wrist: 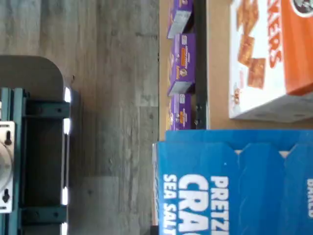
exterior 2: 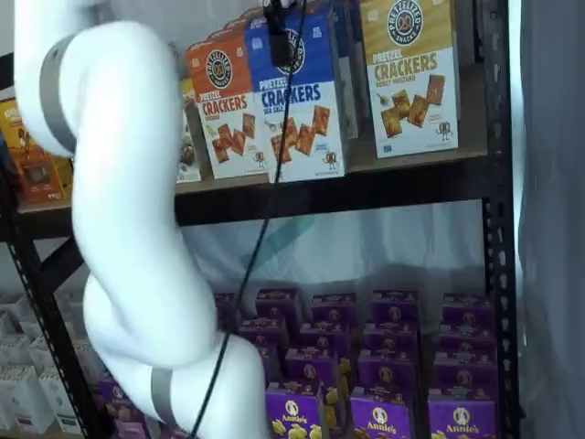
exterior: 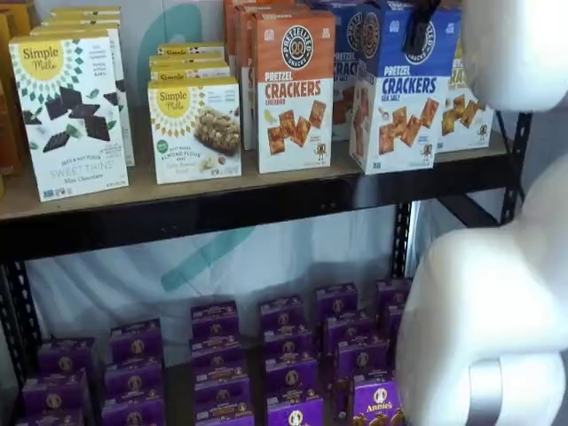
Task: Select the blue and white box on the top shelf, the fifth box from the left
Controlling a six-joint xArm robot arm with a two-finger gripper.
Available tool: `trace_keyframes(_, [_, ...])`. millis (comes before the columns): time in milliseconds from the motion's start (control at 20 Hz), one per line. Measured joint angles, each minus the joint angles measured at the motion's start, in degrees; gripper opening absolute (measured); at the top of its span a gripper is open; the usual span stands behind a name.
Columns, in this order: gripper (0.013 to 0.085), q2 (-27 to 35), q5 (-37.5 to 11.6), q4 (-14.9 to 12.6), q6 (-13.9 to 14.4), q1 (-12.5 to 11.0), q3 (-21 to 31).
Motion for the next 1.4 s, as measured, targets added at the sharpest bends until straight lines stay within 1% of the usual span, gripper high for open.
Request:
trace_keyframes(200, [0.057, -4.5, 0.8, 0.2, -0.8, -0.9, 4.5])
trace_keyframes(350, [0.057, -7.6, 1.5, 1.3, -1.9, -2.5, 7.9])
trace_keyframes(600, [0.057, -14.2, 0.2, 1.0, -4.2, -4.5, 15.8])
trace_keyframes(750, [0.057, -18.6, -2.2, 0.6, -5.2, -5.1, 21.2])
trace_keyframes(900, [0.057, -22.3, -3.4, 0.5, -6.0, -5.8, 25.6])
trace_keyframes(1150, [0.057, -26.5, -4.2, 0.0, -6.9, -6.4, 30.7])
trace_keyframes(1300, [0.057, -29.0, -5.0, 0.1, -7.1, -6.6, 33.7])
trace_keyframes(1400, [0.057, -29.9, -5.0, 0.3, -7.2, -6.7, 34.8])
